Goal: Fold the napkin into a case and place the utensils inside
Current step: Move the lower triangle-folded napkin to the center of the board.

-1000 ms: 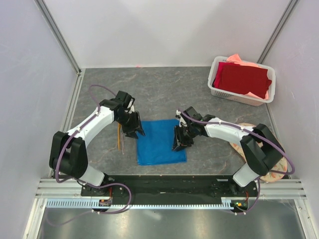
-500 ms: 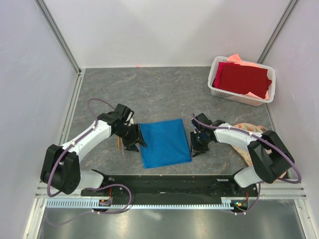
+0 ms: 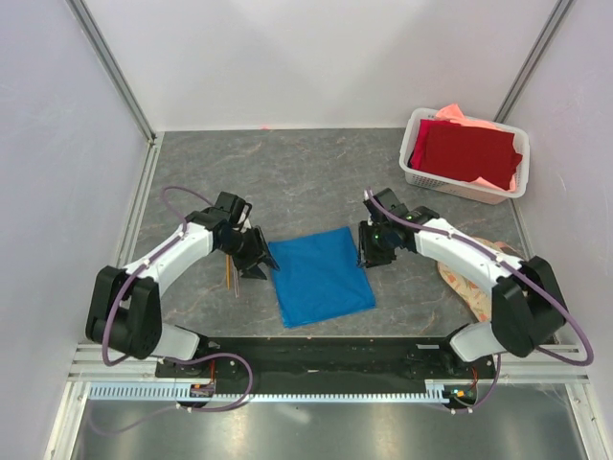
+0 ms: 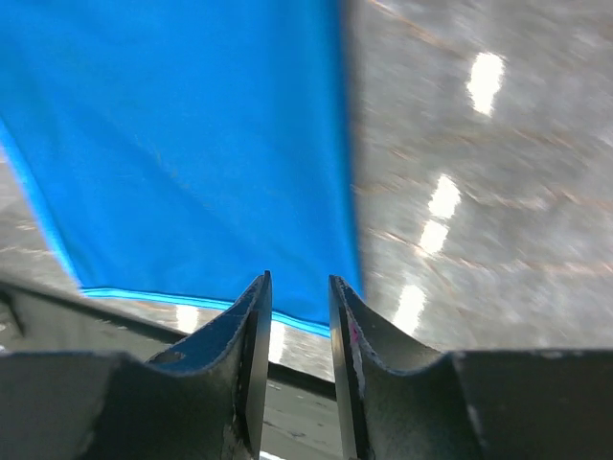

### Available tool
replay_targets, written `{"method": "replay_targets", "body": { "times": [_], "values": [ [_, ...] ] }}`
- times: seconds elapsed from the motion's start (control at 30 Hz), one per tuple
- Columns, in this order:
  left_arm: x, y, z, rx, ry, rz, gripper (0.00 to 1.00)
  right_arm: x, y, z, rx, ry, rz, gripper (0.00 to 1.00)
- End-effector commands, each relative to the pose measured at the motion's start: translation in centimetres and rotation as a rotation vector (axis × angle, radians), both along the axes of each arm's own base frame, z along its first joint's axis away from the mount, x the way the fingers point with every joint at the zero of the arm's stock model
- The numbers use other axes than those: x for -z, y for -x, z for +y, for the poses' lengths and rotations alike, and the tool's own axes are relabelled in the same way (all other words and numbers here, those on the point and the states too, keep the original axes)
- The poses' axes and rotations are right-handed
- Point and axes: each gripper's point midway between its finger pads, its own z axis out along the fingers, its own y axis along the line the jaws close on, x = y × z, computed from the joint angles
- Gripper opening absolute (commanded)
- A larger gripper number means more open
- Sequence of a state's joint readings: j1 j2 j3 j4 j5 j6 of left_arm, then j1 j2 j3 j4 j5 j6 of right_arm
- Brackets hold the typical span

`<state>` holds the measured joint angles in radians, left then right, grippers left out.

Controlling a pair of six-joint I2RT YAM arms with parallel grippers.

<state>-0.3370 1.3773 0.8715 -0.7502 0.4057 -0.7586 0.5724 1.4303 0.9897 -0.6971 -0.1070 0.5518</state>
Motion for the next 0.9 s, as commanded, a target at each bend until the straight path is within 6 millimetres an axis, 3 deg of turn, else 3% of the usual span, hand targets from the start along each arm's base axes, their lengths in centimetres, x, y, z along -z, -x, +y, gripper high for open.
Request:
{"method": "replay_targets", "body": {
  "times": [0.0, 0.03, 0.2, 0.27, 0.3, 0.33, 0.53, 0.7, 0.77, 0.87],
  "values": [
    [-1.7, -3.6, -1.7, -0.007, 0.076, -0.081, 0.54, -0.5, -1.1, 4.2, -0.136, -0.093, -0.014, 0.36],
    [-1.8, -3.8, -1.7, -0.013, 0.077, -0.087, 0.54, -1.0, -1.6, 4.9, -0.157, -0.084, -0.034, 0.35],
    [-2.1, -4.5, -1.3, -0.024, 0.095, -0.105, 0.57, 1.7, -1.6, 6.1, -0.192, -0.039, 0.014, 0.34],
    [-1.9, -4.6, -1.5, -0.007, 0.110, -0.117, 0.57, 3.7, -1.6, 5.0, -0.172, 0.039, 0.046, 0.31],
    [-1.8, -4.6, -1.3, 0.003, 0.107, -0.131, 0.57, 4.4, -1.4, 4.4, -0.158, 0.074, 0.066, 0.19],
    [-2.0, -5.0, -1.3, 0.008, 0.111, -0.157, 0.58, 5.4, -1.3, 3.4, -0.151, 0.124, 0.073, 0.15],
    [-2.9, -4.9, -1.4, 0.038, 0.142, -0.223, 0.61, 7.2, -0.5, 0.2, -0.095, 0.232, 0.042, 0.16],
    [-3.2, -5.1, -1.7, 0.049, 0.174, -0.265, 0.61, 7.7, -1.1, -3.2, -0.030, 0.366, -0.035, 0.18],
    [-3.1, -4.9, -1.7, 0.053, 0.178, -0.276, 0.61, 7.5, -1.3, -3.8, -0.032, 0.393, -0.050, 0.20],
    [-3.1, -5.1, -1.2, 0.037, 0.156, -0.322, 0.61, 5.6, -2.5, -3.7, -0.054, 0.426, -0.133, 0.24]
  ]
}}
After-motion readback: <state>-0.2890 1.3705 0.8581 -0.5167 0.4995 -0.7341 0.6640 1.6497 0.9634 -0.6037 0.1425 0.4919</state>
